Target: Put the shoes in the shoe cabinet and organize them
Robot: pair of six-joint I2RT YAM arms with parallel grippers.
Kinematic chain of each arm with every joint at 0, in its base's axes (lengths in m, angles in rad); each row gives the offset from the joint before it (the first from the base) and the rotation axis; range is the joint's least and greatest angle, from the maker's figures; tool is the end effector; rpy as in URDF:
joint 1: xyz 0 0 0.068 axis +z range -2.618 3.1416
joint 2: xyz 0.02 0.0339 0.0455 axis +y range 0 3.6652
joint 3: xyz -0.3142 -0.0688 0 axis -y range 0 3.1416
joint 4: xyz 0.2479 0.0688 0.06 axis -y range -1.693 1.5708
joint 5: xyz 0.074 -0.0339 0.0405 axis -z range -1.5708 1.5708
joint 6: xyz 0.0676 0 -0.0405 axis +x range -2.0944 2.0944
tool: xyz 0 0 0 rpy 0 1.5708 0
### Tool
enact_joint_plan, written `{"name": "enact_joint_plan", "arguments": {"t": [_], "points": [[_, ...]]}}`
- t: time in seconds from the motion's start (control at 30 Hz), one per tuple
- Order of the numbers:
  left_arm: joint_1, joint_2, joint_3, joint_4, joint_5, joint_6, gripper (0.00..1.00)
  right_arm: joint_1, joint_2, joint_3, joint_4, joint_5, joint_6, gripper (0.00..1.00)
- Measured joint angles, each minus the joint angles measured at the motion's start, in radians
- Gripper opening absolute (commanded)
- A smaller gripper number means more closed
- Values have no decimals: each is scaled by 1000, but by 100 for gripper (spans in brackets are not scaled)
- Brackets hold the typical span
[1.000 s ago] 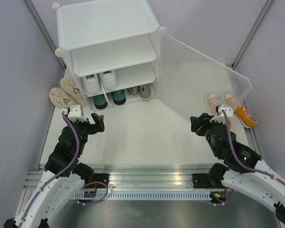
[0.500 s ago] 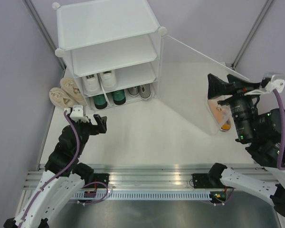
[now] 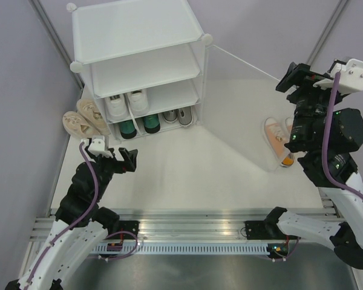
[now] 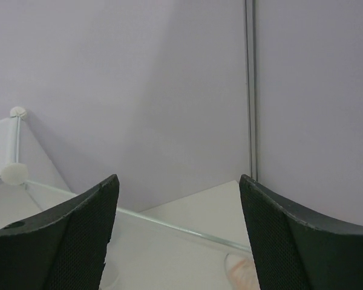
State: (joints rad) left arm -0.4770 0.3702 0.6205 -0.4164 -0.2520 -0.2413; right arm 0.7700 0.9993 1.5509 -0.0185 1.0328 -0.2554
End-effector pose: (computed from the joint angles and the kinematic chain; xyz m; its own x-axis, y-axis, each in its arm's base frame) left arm 0.0876 -0.0263 0.3237 -0.1967 -0.1589 -0.9675 0.1845 0.9632 -0.1956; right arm 0.1289 0.0442 0.6140 0.3090 0.1193 -0.9436 0.2608 0.9435 0.2047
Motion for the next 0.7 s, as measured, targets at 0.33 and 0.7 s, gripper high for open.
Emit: {"name": "enact_joint_plan", "arguments": {"t": [0.33, 0.7], "points": [[-2, -3, 0, 0, 20, 0, 100, -272, 153, 95, -161, -281, 134, 87], [-2, -4, 0, 1, 18, 0, 100, -458, 167, 136, -237, -610, 273, 86]]}}
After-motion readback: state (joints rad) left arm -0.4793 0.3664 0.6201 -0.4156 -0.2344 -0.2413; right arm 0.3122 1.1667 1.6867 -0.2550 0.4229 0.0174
